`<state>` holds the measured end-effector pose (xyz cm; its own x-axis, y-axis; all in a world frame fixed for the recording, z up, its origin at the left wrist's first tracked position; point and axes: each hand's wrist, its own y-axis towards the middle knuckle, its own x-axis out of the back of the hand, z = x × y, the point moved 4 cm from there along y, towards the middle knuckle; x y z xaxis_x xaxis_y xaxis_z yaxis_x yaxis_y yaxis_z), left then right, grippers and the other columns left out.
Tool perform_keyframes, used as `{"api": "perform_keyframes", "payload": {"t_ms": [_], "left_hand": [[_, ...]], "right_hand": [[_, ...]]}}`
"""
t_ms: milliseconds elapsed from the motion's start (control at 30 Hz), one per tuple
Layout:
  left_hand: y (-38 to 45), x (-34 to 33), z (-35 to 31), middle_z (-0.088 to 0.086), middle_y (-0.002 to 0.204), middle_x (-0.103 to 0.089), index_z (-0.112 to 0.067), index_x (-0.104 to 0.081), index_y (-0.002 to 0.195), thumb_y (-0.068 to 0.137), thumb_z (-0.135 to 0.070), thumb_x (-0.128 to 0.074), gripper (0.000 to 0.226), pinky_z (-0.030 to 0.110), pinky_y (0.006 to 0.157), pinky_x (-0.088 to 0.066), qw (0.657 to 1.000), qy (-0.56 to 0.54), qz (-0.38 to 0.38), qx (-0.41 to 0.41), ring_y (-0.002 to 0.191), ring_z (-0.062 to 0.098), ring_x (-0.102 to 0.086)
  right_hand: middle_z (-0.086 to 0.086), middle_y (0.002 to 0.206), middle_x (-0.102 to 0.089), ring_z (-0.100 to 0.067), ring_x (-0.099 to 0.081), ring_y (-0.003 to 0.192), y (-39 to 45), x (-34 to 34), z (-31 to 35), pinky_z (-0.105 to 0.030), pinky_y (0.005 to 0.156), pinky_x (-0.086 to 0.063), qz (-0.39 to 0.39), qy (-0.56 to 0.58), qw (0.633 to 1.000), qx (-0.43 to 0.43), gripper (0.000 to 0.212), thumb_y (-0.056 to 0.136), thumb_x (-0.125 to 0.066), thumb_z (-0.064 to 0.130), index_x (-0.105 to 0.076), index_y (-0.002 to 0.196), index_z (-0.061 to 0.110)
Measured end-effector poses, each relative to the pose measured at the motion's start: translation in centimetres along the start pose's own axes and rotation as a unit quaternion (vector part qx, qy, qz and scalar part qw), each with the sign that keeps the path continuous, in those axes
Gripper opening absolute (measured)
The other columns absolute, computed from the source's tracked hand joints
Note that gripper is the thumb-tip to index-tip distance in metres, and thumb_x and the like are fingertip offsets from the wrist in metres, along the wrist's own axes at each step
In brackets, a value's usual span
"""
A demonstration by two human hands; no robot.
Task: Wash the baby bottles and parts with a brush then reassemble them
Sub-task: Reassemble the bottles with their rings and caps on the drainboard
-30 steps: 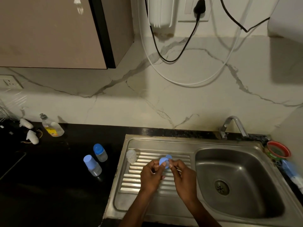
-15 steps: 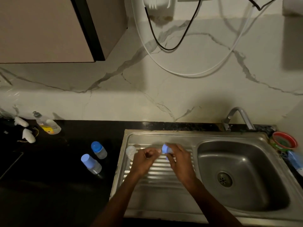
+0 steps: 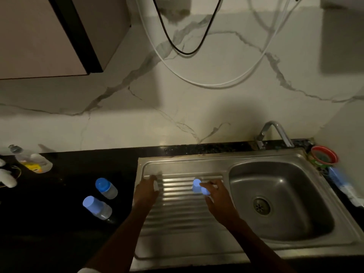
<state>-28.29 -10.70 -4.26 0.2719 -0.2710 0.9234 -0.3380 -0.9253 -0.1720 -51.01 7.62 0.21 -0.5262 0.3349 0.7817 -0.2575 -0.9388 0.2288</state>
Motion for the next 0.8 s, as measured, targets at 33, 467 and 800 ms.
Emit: {"api": "perform_keyframes", "payload": {"t_ms": [33, 467, 800], "left_hand": [[-0.1, 0.5, -0.8, 0.001, 0.121, -0.062, -0.035, -0.050, 0.134, 0.088, -0.033, -0.072, 0.051, 0.033, 0.087, -0.053, 1.000, -0.016, -0.009, -0.020, 0.112, 0.021, -0.063], [-4.8, 10.4, -11.0, 0.002, 0.128, -0.063, -0.016, -0.059, 0.133, 0.088, -0.032, -0.079, 0.051, 0.033, 0.101, -0.047, 0.958, -0.173, -0.150, -0.175, 0.119, 0.018, -0.059], [-8.9, 12.0, -12.1, -0.009, 0.122, -0.062, -0.019, -0.061, 0.124, 0.085, -0.027, -0.083, 0.045, 0.027, 0.094, -0.049, 0.900, -0.271, -0.267, -0.213, 0.114, 0.011, -0.060]], "right_hand": [[0.010, 0.123, -0.049, -0.011, -0.055, 0.112, 0.3, 0.3, -0.4, -0.026, 0.092, -0.050, -0.020, -0.005, 1.000, 0.003, 0.036, 0.097, -0.051, 0.030, -0.062, 0.131, 0.025], [-0.011, 0.133, -0.044, -0.004, -0.053, 0.111, 4.6, 8.4, 5.0, -0.006, 0.088, -0.039, -0.076, 0.033, 0.997, 0.002, 0.035, 0.097, -0.062, 0.014, -0.055, 0.131, 0.011], [-0.008, 0.123, -0.052, -0.004, -0.052, 0.107, 4.4, 14.3, 8.3, -0.001, 0.088, -0.038, -0.220, 0.055, 0.970, 0.085, 0.035, 0.092, -0.070, 0.011, -0.061, 0.125, 0.005]]}}
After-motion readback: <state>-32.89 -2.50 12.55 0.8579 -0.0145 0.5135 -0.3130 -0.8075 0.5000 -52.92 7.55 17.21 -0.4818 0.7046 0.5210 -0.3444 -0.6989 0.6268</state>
